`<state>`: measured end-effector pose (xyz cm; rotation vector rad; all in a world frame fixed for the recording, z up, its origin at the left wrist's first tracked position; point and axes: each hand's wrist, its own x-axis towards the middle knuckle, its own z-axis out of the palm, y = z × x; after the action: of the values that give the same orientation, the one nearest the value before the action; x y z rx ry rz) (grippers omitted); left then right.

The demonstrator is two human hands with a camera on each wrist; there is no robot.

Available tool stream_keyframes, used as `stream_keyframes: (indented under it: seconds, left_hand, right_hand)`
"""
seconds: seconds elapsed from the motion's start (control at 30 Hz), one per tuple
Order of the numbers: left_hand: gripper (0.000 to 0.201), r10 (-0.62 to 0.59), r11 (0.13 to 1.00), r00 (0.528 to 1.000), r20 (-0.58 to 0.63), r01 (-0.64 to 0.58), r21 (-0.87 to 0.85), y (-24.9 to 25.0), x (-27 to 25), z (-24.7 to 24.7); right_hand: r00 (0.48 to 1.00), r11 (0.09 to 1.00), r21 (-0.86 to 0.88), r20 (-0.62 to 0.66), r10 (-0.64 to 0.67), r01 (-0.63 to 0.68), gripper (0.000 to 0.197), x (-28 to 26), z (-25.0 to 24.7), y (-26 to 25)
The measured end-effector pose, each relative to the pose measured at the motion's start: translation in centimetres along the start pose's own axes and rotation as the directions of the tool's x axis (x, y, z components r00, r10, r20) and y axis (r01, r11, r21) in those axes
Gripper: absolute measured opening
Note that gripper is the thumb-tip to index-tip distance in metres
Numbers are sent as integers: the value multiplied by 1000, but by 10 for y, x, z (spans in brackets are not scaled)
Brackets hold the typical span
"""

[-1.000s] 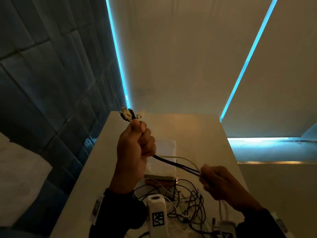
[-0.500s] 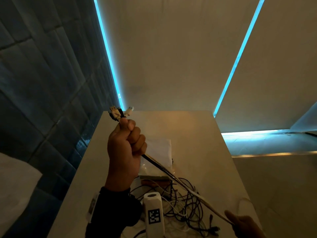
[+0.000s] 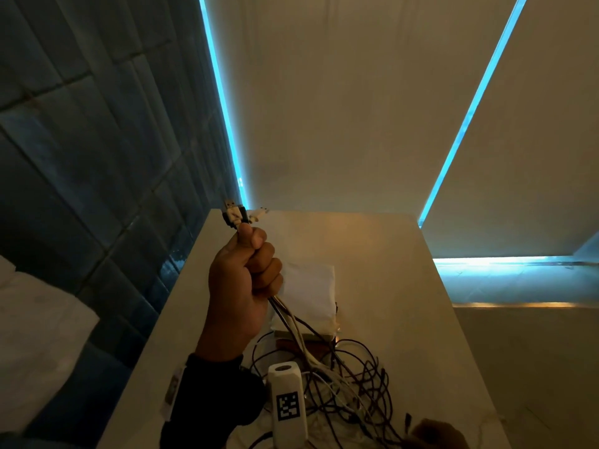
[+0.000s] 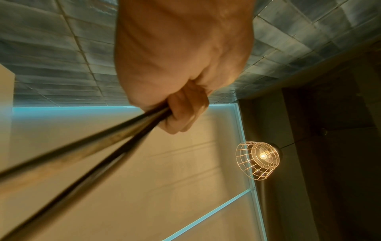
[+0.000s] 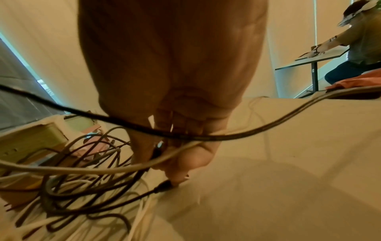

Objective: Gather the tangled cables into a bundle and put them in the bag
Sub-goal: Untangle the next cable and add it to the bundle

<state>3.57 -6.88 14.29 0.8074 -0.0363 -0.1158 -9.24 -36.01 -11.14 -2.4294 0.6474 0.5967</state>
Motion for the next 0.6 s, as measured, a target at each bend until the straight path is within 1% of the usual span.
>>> stream_keyframes:
  seconds: [0.03, 0.07, 0.1, 0.13, 0.17, 0.2, 0.23, 0.27, 0.33, 0.37, 0.43, 0.47, 0.5, 0.53, 0.6]
  left_hand:
    - [39, 6, 1000, 1000, -3, -6, 3, 1, -1, -1]
    - [37, 13, 1000, 1000, -7, -13, 6, 2, -1, -2]
    - [36, 20, 1000, 1000, -10, -20, 9, 2, -1, -3]
    - [34, 27, 1000, 1000, -12, -27, 13, 3, -1, -4]
    - [33, 31, 999, 999, -13, -31, 16, 3, -1, -4]
    - [33, 34, 999, 999, -13, -34, 20, 3, -2, -4]
    - [32, 38, 999, 999, -11, -38, 24, 3, -2, -4]
    - [31, 43, 999, 999, -9, -42, 31, 2, -3, -4]
    - [31, 49, 998, 999, -4, -49, 50, 2, -4, -3]
    - [33, 50, 997, 999, -2, -50, 62, 1, -4, -3]
    - [36, 45, 995, 999, 3, -45, 90, -2, -5, -1]
    - [37, 40, 993, 999, 5, -41, 107, -3, -5, 0]
    - [37, 36, 991, 999, 5, -36, 128, -5, -6, 1]
    - [36, 31, 988, 999, 5, -32, 151, -7, -7, 2]
    - [34, 25, 979, 1000, 9, -26, 200, -10, -8, 6]
  right_hand:
    - [1000, 998, 66, -11, 15, -14, 28, 5, -1, 0]
    - [998, 998, 41, 38, 50, -51, 32, 10, -2, 16]
    - [994, 998, -19, 82, -66, 68, 35, 17, -6, 15]
    - [985, 997, -10, 157, -70, 73, 38, 19, -5, 9]
    - [983, 997, 31, 168, -74, 70, 41, 21, -7, 8]
    - [976, 997, 67, 209, -55, 42, 40, 22, -15, 8]
    - [975, 990, 132, 208, -73, 46, 38, 26, -23, 11]
    - [982, 988, 134, 162, -93, 71, 36, 27, -29, 9]
    - [975, 974, 152, 117, -187, 168, 38, 17, -44, -5]
    - [971, 957, 182, 48, -236, 224, 37, 19, -48, -11]
    - [943, 913, 236, -99, -318, 333, 24, 15, -59, -29]
    - [923, 882, 274, -151, -354, 383, 15, 11, -65, -41]
    - [896, 839, 318, -204, -394, 441, 9, 10, -70, -53]
    - [870, 783, 381, -249, -426, 492, 9, 6, -76, -68]
    - [817, 635, 514, -329, -474, 576, 10, -4, -87, -99]
